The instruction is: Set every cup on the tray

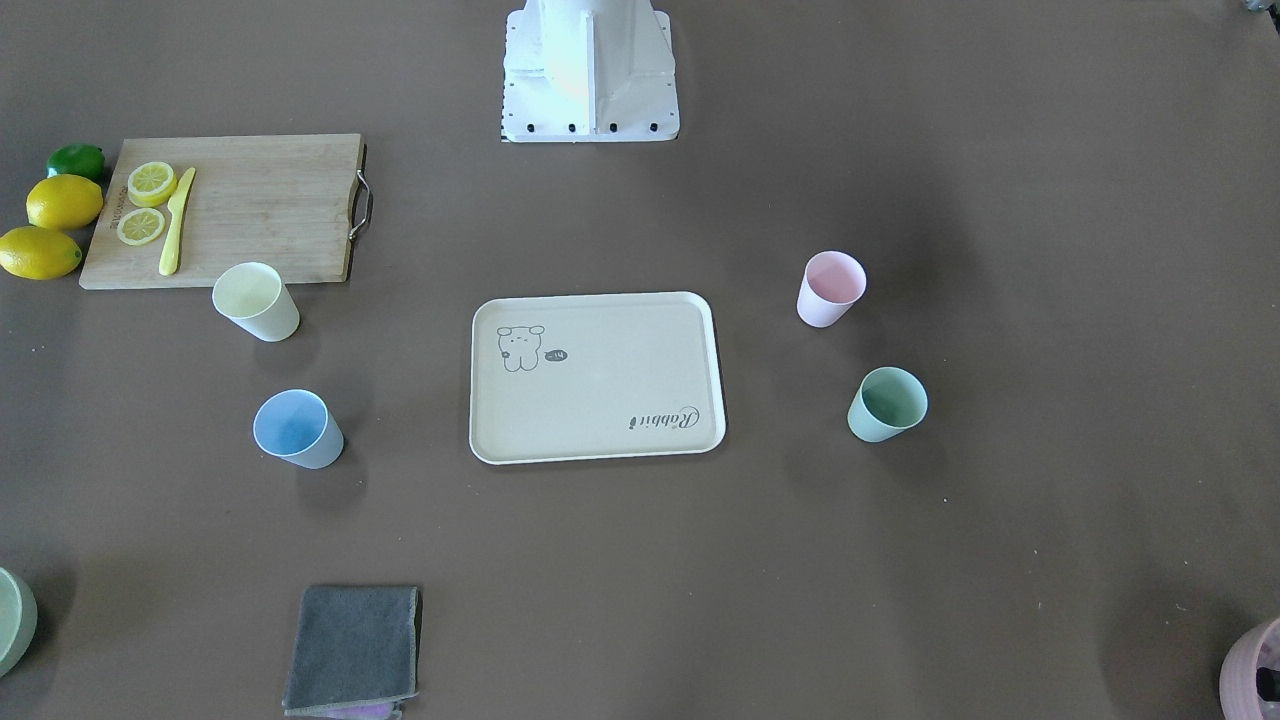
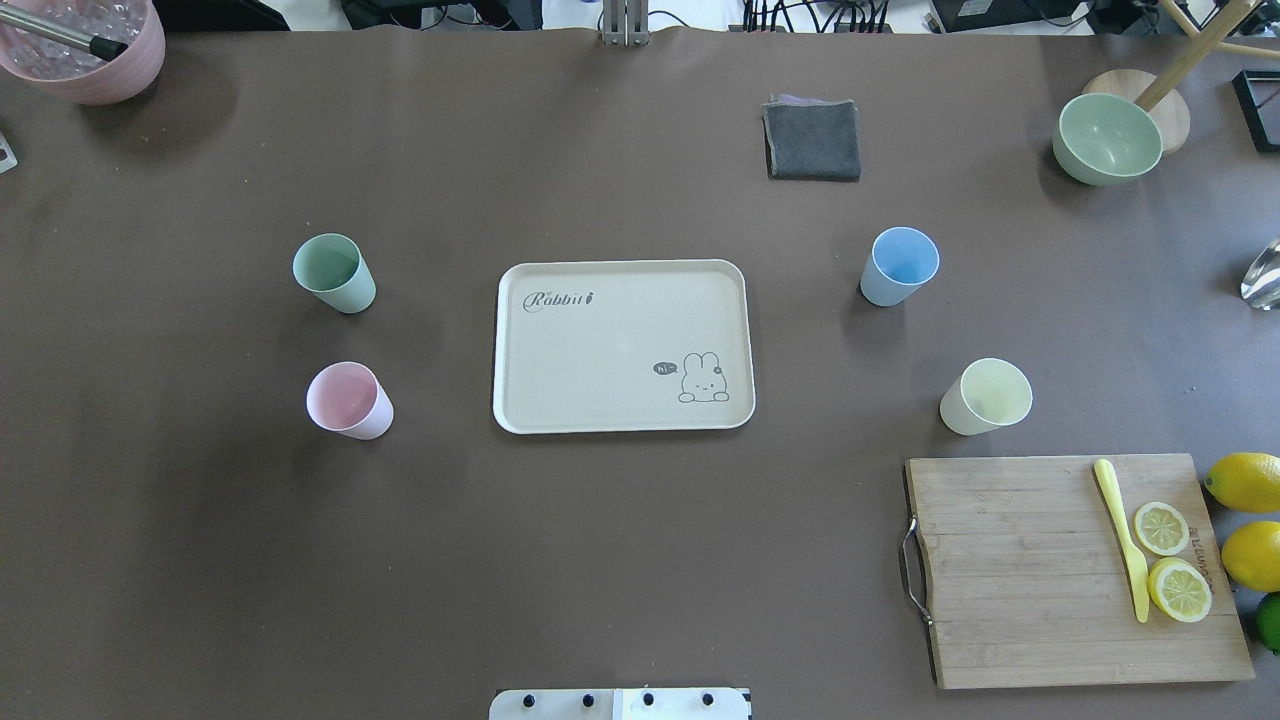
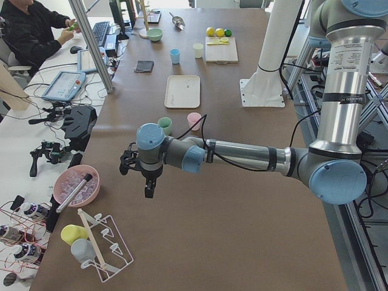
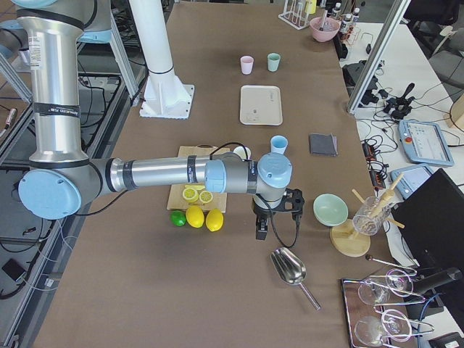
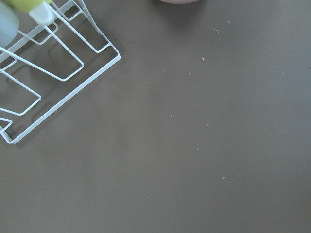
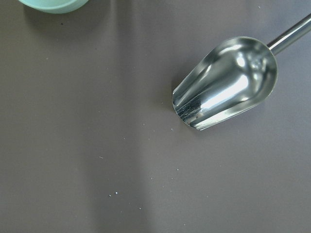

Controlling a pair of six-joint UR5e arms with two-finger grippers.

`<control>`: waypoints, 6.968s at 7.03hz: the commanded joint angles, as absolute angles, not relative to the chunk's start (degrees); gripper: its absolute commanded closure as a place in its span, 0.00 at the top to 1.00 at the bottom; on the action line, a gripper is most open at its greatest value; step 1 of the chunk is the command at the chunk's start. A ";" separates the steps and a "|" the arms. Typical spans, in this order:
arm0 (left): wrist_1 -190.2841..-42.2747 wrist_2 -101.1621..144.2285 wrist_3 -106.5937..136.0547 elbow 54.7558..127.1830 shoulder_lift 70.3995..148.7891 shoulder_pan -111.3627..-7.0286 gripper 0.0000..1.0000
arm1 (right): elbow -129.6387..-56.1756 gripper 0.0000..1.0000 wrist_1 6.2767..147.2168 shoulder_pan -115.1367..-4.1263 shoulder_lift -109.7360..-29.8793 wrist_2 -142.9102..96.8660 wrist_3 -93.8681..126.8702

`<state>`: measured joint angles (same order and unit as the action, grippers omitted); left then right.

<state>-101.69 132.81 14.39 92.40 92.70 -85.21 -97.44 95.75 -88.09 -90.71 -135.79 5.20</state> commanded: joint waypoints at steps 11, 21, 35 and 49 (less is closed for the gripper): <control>-101.69 132.80 14.68 91.93 92.46 -85.96 0.98 | -98.09 1.00 95.54 -88.07 -90.79 -136.58 5.10; -101.86 132.89 14.68 92.29 93.08 -85.78 0.98 | -98.61 1.00 93.44 -87.80 -90.88 -136.49 4.83; -104.24 128.32 18.46 93.43 99.67 -79.28 0.98 | -105.73 1.00 68.57 -48.70 -87.80 -121.73 47.24; -103.89 128.76 18.54 93.16 99.67 -79.28 0.97 | -108.02 0.00 69.40 -50.01 -79.33 -125.16 48.94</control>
